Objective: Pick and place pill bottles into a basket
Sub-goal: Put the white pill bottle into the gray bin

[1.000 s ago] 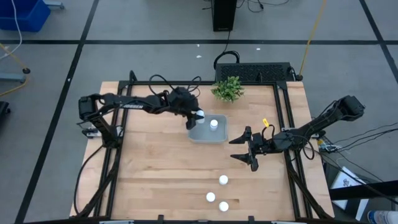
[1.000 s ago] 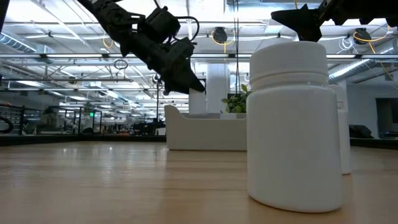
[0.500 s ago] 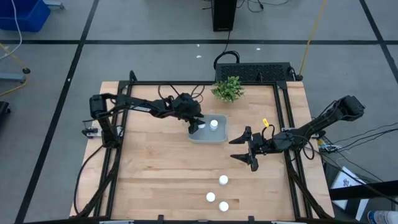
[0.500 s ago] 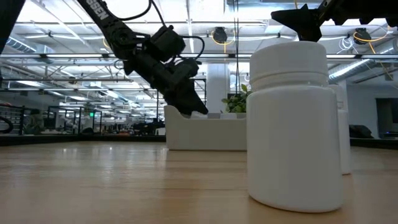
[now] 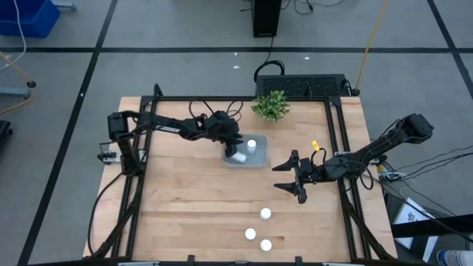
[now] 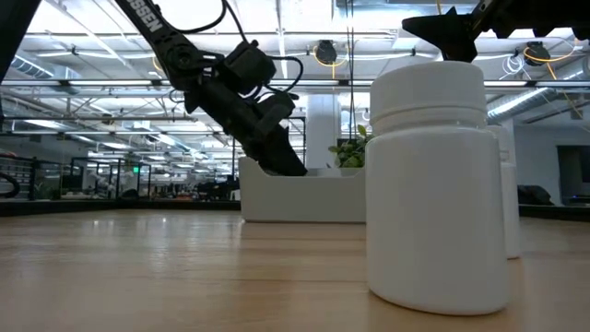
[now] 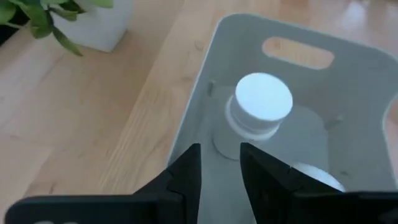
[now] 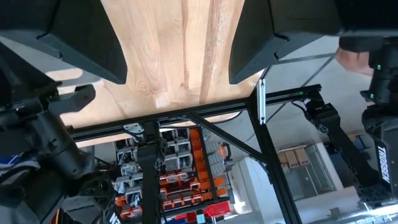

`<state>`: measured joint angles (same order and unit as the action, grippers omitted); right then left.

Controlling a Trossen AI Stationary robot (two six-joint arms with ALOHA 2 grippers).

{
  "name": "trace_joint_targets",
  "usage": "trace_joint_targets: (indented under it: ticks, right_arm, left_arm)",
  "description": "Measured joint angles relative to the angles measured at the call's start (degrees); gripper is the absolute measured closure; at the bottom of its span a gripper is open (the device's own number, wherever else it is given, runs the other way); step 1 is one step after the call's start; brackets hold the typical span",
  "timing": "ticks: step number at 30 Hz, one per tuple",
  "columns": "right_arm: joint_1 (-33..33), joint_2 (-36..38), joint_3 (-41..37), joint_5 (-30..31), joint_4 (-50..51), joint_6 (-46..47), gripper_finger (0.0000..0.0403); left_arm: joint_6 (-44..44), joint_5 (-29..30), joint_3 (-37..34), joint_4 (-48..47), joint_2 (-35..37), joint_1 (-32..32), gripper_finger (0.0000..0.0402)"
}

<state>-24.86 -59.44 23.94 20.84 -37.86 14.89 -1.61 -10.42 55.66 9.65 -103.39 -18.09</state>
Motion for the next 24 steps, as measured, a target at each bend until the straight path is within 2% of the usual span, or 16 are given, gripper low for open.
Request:
trace_joint_targets:
  ticks: [9,12,16,21,24]
  right_arm:
    - [0.0,0.0,0.0,0.0,0.02,0.01,0.0124]
    - [0.0,0.0,0.0,0.0,0.03,0.0,0.0124]
    - [0.01,0.0,0.0,0.01,-0.09,-0.97,0.0124]
    - [0.81,0.04,0.0,0.02,-2.02,-2.55,0.0124]
    - [0.87,0.04,0.0,0.02,-1.66,-2.54,0.0124]
  left_arm:
    - [-0.03,-0.79,0.0,-2.56,5.5,0.13,0.0286]
    - [3.5,-4.37,1.43,-10.99,9.13,0.17,0.0286]
    - [4.2,-4.26,4.24,-19.78,12.81,0.87,0.0282]
    - [5.15,-5.36,6.76,-21.57,17.9,2.21,0.0244]
    - [9.01,-0.31,9.81,-29.98,19.28,3.09,0.0214]
